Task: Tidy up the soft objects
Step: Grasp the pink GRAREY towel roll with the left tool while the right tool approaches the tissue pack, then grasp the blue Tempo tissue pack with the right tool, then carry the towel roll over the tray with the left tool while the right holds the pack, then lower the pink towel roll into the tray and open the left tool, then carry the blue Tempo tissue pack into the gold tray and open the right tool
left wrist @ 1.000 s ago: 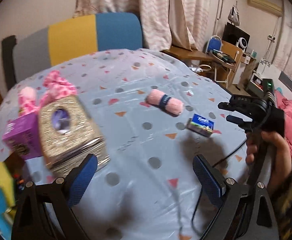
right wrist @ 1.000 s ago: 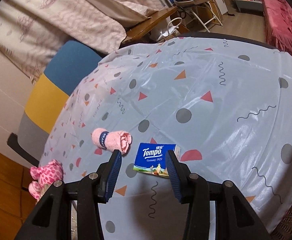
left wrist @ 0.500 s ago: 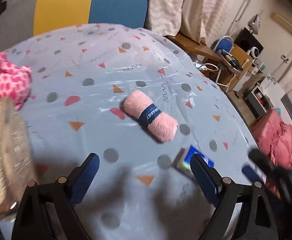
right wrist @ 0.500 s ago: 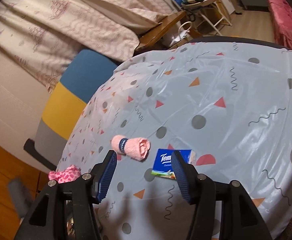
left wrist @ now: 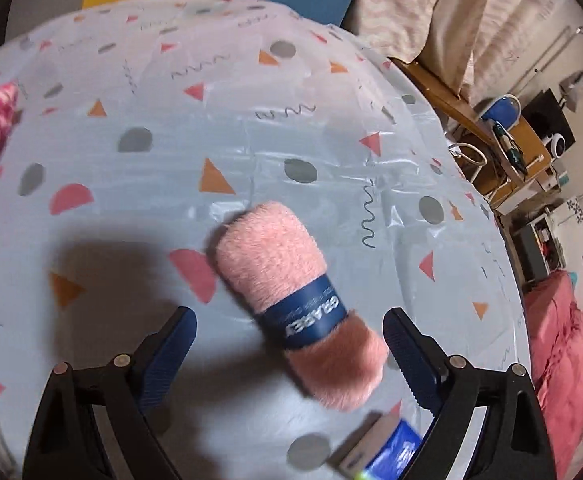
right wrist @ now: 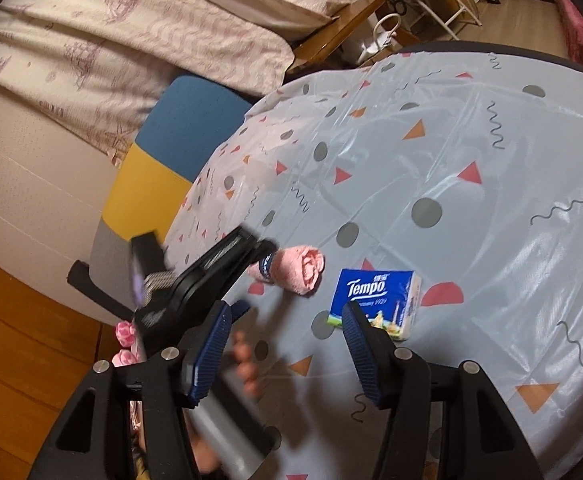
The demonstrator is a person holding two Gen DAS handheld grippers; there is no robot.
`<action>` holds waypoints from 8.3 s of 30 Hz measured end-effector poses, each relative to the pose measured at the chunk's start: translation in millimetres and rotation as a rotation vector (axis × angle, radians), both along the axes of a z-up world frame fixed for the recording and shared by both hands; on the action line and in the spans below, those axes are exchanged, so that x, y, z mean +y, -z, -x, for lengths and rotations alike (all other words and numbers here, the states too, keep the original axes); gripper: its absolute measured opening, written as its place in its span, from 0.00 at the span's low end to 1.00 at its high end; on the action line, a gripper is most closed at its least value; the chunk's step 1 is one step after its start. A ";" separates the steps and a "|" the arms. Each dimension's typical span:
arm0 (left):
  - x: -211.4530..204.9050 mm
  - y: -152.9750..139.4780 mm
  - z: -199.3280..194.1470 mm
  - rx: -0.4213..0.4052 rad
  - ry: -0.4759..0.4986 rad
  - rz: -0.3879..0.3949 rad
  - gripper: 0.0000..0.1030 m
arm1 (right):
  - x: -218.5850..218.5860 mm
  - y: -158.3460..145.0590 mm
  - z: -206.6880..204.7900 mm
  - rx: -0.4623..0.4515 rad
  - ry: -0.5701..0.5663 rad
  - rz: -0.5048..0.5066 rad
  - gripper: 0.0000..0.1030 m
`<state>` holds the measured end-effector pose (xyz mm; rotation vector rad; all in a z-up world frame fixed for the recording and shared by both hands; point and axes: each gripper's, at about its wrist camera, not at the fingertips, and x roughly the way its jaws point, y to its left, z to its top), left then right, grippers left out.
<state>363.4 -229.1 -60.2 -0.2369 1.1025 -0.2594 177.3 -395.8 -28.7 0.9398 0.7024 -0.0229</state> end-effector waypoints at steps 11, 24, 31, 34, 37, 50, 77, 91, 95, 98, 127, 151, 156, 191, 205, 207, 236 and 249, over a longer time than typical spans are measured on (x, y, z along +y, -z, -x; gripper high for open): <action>-23.1 19.7 7.2 -0.046 0.138 -0.113 0.41 | 2.9 2.4 -3.3 0.013 -0.017 0.011 0.58; 36.7 9.2 143.1 -0.078 0.345 -0.194 0.41 | 4.0 5.5 -4.6 0.067 -0.003 0.054 0.58; 86.0 10.2 223.9 -0.089 0.392 -0.178 0.42 | 13.7 13.1 -11.9 0.129 -0.043 0.097 0.57; 115.0 11.1 247.9 -0.081 0.356 -0.140 0.41 | 18.1 15.9 -14.7 0.166 -0.057 0.130 0.57; 138.9 15.4 261.2 -0.079 0.301 -0.102 0.41 | 29.2 15.9 -21.9 0.209 -0.119 0.184 0.57; 160.7 19.4 263.6 -0.098 0.286 -0.037 0.42 | 39.3 1.4 -82.6 0.328 -0.502 0.701 0.67; 177.3 19.0 278.4 -0.117 0.235 0.012 0.37 | 189.8 63.4 -61.7 0.299 -0.827 0.872 0.52; 178.7 20.1 291.3 -0.174 0.228 -0.028 0.39 | 198.2 65.7 -43.1 0.239 -0.851 0.905 0.53; 176.1 19.8 291.4 -0.178 0.228 -0.037 0.37 | 211.3 64.1 -31.7 0.209 -0.863 0.939 0.52; 174.2 19.6 291.2 -0.179 0.230 -0.043 0.37 | 216.4 63.5 -25.0 0.174 -0.874 0.985 0.52; 226.4 -68.8 327.2 -0.313 0.124 -0.004 0.36 | 208.0 64.2 -25.5 0.143 -0.869 0.965 0.52; 489.6 -41.6 393.4 -0.210 -0.624 -0.144 0.39 | 209.2 63.4 -22.3 0.142 -0.855 0.975 0.52; 498.3 -17.4 397.2 -0.135 -0.695 -0.111 0.44 | 208.4 63.9 -22.8 0.142 -0.852 0.971 0.52; 479.8 -62.2 416.2 -0.312 -0.706 -0.326 0.76 | 212.1 60.1 -24.5 0.316 -0.781 0.906 0.51; 493.4 -65.1 423.3 -0.331 -0.758 -0.306 0.80 | 286.2 1.4 53.6 0.124 -0.969 0.773 0.51; 498.1 -65.1 424.9 -0.329 -0.774 -0.298 0.80 | 307.6 -10.8 64.5 0.062 -1.016 0.759 0.51; 516.0 -53.3 435.5 -0.301 -0.794 -0.243 0.82 | 531.6 21.7 96.7 -0.082 -1.364 0.719 0.67; 515.5 -52.3 432.2 -0.298 -0.787 -0.243 0.82 | 523.1 13.9 121.7 -0.151 -1.402 0.866 0.35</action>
